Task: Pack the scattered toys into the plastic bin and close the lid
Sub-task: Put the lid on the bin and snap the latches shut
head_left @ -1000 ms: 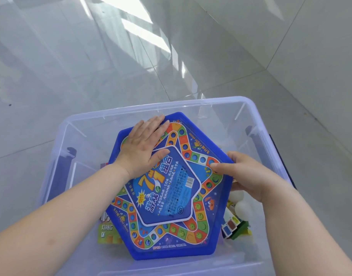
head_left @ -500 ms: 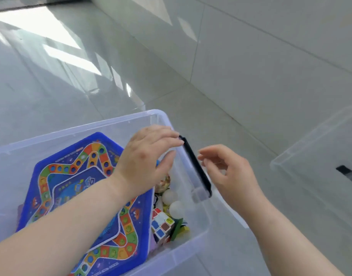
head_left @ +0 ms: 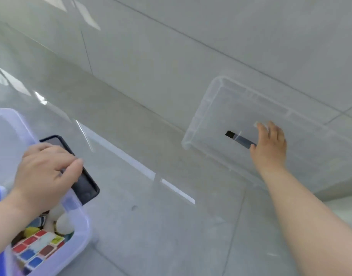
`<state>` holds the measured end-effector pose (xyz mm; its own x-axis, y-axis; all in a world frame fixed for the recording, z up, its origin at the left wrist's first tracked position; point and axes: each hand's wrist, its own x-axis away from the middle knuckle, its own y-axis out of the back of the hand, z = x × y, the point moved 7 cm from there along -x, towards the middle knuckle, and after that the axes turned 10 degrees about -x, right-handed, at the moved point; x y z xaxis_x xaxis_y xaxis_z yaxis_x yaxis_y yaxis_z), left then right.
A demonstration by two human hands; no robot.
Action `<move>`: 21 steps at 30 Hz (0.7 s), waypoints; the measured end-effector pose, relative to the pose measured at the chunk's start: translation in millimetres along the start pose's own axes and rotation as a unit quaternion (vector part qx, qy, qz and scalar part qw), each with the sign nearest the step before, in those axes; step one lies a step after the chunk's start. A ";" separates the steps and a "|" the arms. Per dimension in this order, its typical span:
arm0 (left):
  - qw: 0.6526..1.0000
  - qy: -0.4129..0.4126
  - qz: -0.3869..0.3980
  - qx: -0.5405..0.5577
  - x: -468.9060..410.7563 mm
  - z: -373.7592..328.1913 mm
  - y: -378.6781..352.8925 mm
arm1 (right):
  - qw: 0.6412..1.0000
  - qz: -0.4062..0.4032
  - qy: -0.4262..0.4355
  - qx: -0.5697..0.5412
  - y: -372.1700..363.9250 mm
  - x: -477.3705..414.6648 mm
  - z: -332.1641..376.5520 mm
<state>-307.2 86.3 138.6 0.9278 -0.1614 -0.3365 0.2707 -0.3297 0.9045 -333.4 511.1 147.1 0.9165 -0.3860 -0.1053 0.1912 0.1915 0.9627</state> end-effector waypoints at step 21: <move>0.990 -0.114 -0.043 -0.072 -35.4 -77.6 -20.4 | 0.992 -0.090 -0.005 0.083 61.2 -39.6 9.7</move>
<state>-325.6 170.9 152.5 0.8223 -0.3498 -0.4488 0.3949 -0.2170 0.8927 -361.4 529.4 212.7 0.8693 -0.4093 -0.2769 0.2892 -0.0329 0.9567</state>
